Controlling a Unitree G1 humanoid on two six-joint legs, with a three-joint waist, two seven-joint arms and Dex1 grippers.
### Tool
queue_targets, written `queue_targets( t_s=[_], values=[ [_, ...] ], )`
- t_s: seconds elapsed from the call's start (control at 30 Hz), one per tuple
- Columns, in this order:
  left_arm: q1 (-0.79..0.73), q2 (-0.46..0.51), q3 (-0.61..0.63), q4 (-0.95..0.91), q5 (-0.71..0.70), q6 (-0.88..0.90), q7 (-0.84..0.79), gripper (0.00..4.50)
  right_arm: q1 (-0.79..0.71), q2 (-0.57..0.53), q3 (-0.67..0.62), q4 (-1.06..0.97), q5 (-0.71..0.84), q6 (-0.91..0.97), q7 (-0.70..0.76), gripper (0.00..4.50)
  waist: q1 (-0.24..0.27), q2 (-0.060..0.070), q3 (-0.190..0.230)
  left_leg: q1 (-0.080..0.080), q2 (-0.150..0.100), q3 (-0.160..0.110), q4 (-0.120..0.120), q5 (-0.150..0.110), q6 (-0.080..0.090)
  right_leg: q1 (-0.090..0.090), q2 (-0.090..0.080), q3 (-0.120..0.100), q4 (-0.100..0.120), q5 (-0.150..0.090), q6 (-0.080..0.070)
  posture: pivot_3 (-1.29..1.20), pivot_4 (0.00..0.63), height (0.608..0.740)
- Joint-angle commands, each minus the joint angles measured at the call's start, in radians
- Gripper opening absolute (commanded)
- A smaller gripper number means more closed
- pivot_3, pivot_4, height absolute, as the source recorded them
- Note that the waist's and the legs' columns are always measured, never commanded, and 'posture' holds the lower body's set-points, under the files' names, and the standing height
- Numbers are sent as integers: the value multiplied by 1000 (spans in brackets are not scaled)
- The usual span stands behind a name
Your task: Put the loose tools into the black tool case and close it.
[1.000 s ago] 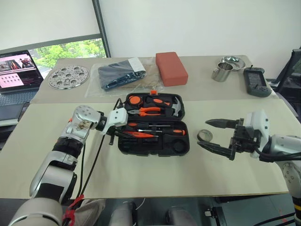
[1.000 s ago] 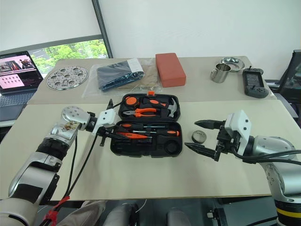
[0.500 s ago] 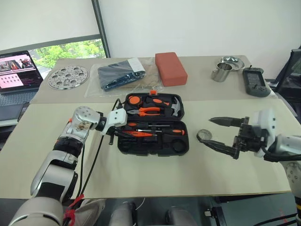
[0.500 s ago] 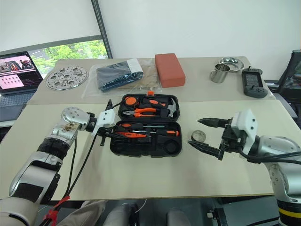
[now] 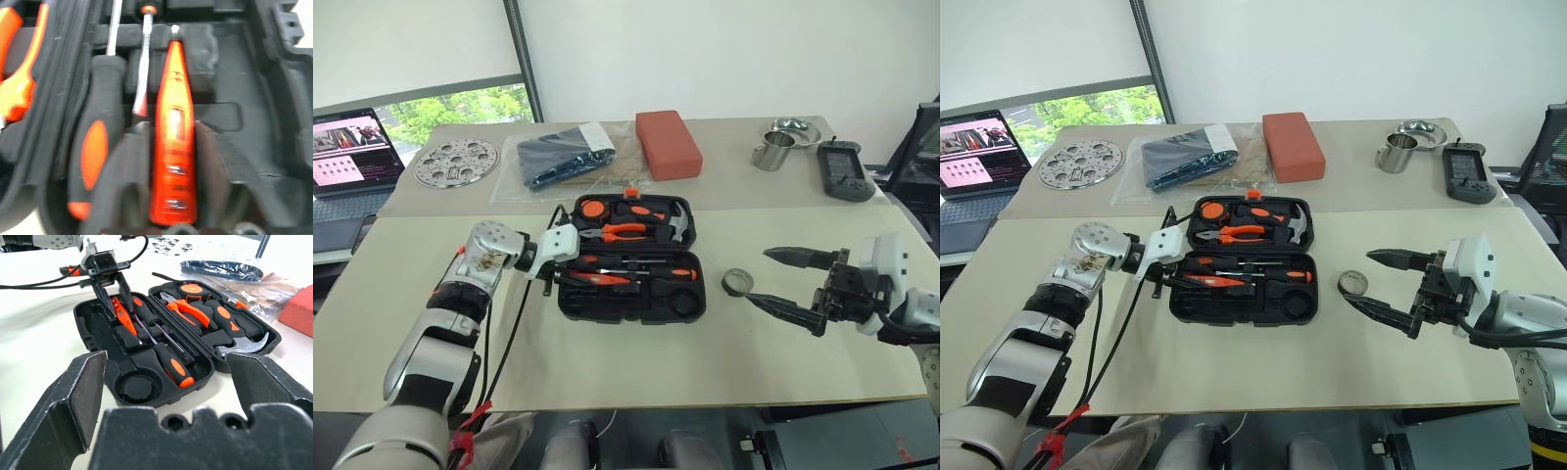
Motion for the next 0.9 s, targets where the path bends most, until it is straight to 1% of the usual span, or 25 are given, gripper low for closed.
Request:
queue_targets(
  t_s=[0.03, 0.1, 0.23, 0.37, 0.43, 0.53, 0.63, 0.73, 0.77, 0.8, 0.83, 0.9],
  values=[
    [-13, 3, 30, 0, 0, -8, 33, 3567, -16, 1, -20, -25, 30, -23, -1, 4500, 1, 0, 0, 0, 0, 0, 0, 0, 0, 0, 0, 0, 0, 0, 0, 0, 150, 740],
    [-18, 12, 52, -32, -33, 10, 6, 4203, -23, 2, -13, -25, 29, -22, -3, 4500, 1, 0, 0, 0, 0, 0, 0, 1, -1, 0, 0, 0, 1, 0, 0, 0, 150, 740],
    [-35, 31, 106, -122, -106, 94, -38, 4203, -28, 6, -5, -27, 27, -22, -8, 4500, 1, 0, 0, -2, 0, -1, 1, 1, -1, -2, 0, 0, 2, 0, 0, 0, 150, 740],
    [-25, 51, 134, -228, -167, 188, -89, 4203, -30, 8, -5, -26, 25, -22, -5, 4500, 1, 0, 0, -2, 0, -1, 1, 1, -1, -2, 1, 0, 2, 0, 0, 0, 150, 740],
    [-21, 46, 139, -254, -177, 210, -78, 4203, -33, 9, -3, -24, 24, -22, -5, 4500, 1, 0, 0, -2, 0, -1, 1, 1, -2, -2, 1, 0, 2, 0, 0, 0, 150, 740],
    [-10, 3, 123, -222, -133, 172, 8, 3495, -38, 12, 1, -23, 21, -26, -6, 4500, 1, 1, 0, -2, 0, -1, 1, 2, -2, -2, 1, 0, 2, 0, 0, 0, 150, 740],
    [11, -26, 98, -202, -118, 153, 8, 2309, -42, 15, 5, -21, 18, -28, -7, 4500, 2, 0, 0, -2, 0, -1, 2, 1, -2, -1, 1, 0, 3, 0, 0, 0, 150, 740],
    [25, -40, 86, -184, -111, 132, -4, 1285, -39, 17, 1, -22, 16, -30, -6, 4500, 0, 0, 0, -2, 0, -1, 2, 1, -2, -1, 1, 0, 2, 0, 0, 0, 150, 740],
    [28, -45, 84, -177, -111, 128, -8, 842, -38, 17, 0, -23, 16, -30, -5, 4500, 0, 0, 0, -2, 0, -1, 2, 1, -2, -2, 2, 1, 2, 0, 0, 0, 150, 740],
    [31, -52, 77, -156, -107, 114, -15, 555, -35, 17, -2, -23, 14, -33, -5, 4500, 0, 0, 0, -2, 0, -1, 2, 2, -2, -2, 2, 1, 2, 0, 0, 0, 150, 740],
    [32, -59, 72, -134, -101, 100, -15, 127, -33, 18, -4, -23, 13, -35, -5, 4500, 1, 0, 0, -2, 0, -1, 2, 2, -2, -2, 2, 1, 2, 0, 0, 0, 150, 740],
    [27, -67, 65, -93, -85, 68, -9, 127, -30, 18, -6, -22, 12, -38, -5, 4500, 1, 0, 0, -2, 0, -1, 2, 2, -2, -1, 2, 1, 2, 0, 0, 0, 150, 740]
  ],
)
